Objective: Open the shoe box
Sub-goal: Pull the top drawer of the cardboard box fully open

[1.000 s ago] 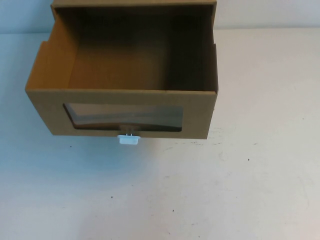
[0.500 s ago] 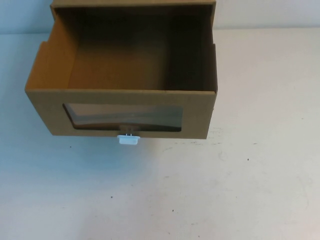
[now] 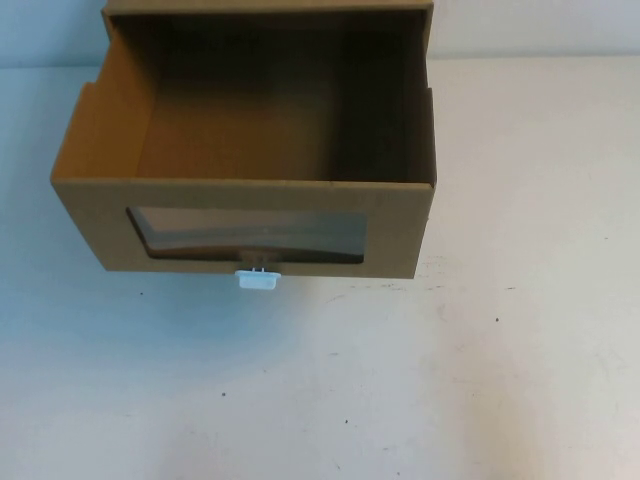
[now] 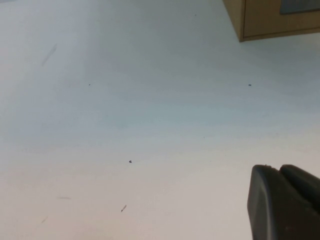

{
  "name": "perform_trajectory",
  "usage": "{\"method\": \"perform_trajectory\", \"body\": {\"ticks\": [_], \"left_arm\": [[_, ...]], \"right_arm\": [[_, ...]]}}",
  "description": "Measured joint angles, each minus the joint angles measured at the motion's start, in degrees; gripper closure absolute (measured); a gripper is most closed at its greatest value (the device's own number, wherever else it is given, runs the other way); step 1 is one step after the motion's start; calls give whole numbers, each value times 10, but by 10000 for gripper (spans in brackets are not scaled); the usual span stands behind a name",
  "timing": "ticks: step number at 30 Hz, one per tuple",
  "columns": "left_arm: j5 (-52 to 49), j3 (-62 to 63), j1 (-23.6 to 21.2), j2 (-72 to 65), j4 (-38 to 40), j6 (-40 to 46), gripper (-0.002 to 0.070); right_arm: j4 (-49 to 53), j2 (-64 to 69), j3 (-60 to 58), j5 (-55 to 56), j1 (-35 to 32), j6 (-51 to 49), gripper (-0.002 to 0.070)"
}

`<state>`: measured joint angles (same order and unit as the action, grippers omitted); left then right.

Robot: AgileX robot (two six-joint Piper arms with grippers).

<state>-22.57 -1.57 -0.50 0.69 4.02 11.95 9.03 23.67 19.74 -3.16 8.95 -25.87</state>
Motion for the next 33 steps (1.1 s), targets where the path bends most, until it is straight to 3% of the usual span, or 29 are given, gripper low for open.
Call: {"method": "perform_trajectory", "body": {"ticks": [9,15,18,26,33], "left_arm": [[0,0,0,0,0,0,679],[0,0,0,0,0,0,679],[0,0,0,0,0,0,679],[0,0,0,0,0,0,679],[0,0,0,0,0,0,679]], "right_arm": [[18,-53,-33,-54,-4,13,689],[-135,-161,-136,-69,-21,216,689],[-139,-213,-181,-76,-37,262,689],[-131,-241,-211,-188,-54,281,689],[-131,-241,-211,-198,-54,282,689]]}}
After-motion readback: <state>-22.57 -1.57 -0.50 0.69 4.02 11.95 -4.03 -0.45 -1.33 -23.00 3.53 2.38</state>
